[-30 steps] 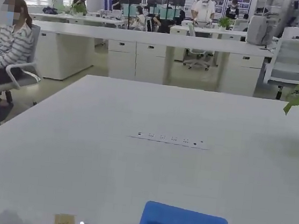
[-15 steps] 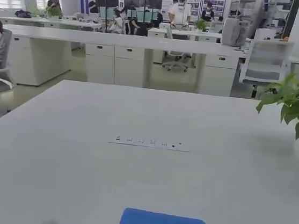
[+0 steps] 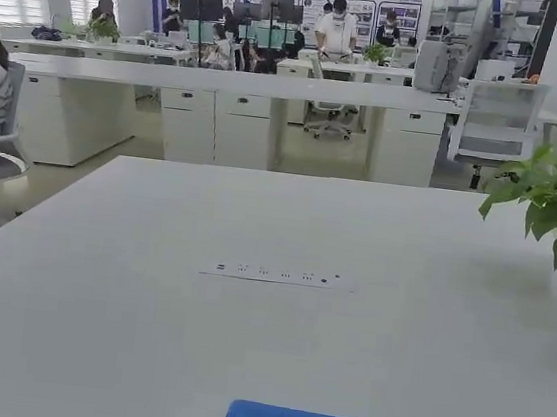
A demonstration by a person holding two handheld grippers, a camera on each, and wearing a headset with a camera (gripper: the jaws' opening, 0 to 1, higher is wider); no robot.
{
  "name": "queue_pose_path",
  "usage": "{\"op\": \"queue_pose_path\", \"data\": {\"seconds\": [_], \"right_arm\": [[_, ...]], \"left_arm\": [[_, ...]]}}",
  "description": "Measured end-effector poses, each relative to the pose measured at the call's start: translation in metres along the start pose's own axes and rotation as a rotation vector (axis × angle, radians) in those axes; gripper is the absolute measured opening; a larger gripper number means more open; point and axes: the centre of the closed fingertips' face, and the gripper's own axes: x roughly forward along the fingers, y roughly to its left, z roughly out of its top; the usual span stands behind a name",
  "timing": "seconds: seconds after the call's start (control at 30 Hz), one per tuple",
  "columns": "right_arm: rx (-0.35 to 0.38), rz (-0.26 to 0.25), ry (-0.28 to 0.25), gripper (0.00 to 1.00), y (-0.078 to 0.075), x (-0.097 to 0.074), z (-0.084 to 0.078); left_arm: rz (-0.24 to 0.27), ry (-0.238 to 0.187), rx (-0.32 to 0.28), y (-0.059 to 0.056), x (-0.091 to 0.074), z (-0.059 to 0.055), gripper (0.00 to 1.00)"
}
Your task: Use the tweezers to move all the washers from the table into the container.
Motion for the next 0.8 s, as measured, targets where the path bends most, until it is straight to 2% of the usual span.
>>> {"op": "queue_pose_path", "data": {"seconds": [0.2,0.4,0.53,0.8], "right_arm": [[-0.008,0.008,0.01,0.03,-0.002,0.001,-0.002],[0.018,0.009,-0.01,0.04,-0.008,0.005,-0.005],[0.035,0.013,-0.023,0.04,-0.007,0.014,-0.007],[0.022,0.013,-0.008,0.04,-0.005,0.034,-0.013]], "left_arm": [[0.006,0.026,0.018,0.003,-0.003,-0.006,0.0],[0.027,0.075,0.029,0.012,-0.01,-0.022,0.0],[0.026,0.123,0.044,0.015,-0.01,-0.035,0.0],[0.017,0.198,0.064,0.017,-0.008,-0.059,0.0]]}}
